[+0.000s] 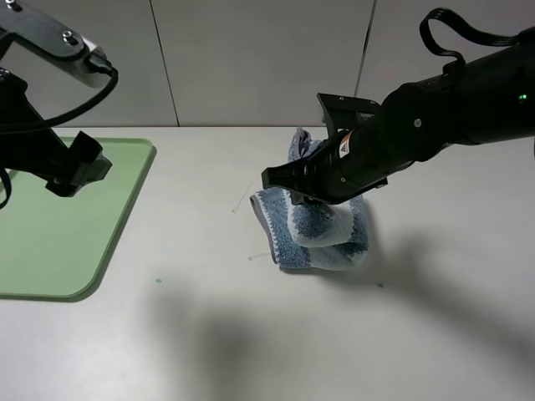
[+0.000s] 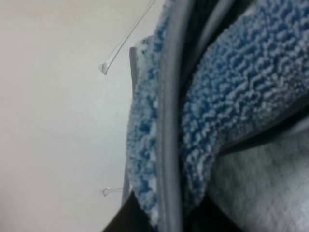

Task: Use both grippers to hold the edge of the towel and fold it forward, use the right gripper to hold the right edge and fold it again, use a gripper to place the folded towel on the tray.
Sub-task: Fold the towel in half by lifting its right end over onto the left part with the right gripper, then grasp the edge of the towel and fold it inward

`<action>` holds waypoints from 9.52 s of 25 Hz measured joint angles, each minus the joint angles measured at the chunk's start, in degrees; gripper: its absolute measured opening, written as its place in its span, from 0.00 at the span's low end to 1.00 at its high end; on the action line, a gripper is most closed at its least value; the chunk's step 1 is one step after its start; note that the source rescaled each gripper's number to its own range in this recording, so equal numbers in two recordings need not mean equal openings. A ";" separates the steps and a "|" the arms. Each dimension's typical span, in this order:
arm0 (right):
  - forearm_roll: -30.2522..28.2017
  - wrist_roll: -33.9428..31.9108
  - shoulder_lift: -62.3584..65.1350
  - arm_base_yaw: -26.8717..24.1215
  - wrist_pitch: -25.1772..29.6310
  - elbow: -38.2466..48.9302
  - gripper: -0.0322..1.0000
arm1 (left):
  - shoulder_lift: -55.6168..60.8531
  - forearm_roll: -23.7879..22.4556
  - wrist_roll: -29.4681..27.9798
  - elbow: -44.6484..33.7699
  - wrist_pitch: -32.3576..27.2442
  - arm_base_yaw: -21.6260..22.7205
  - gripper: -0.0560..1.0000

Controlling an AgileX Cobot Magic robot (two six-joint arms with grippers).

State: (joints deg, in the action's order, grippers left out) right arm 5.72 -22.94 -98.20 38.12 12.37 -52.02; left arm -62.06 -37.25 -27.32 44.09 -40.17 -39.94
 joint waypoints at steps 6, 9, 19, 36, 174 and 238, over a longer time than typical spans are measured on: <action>0.01 1.92 0.00 0.00 1.35 0.11 0.45 | 0.00 0.00 0.00 0.00 0.00 0.00 1.00; 0.60 3.61 0.00 0.00 1.51 0.11 0.83 | 0.00 0.00 0.00 0.00 0.00 0.00 1.00; 2.35 3.66 0.00 0.00 4.66 0.11 1.00 | 0.00 0.00 0.00 0.00 0.00 0.00 1.00; 4.42 3.73 0.35 4.01 0.03 0.05 1.00 | 0.00 0.00 0.00 0.00 0.00 0.00 1.00; -1.95 30.24 98.60 -23.13 46.33 23.24 1.00 | 0.00 0.00 0.00 0.00 0.23 0.00 1.00; -1.66 30.24 98.60 -23.13 46.33 23.24 1.00 | -43.43 62.76 -2.36 6.91 46.47 -3.88 0.99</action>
State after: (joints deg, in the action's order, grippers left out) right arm 4.05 7.30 0.40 14.99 58.70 -28.78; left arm -105.49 25.51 -29.68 51.00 6.29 -43.82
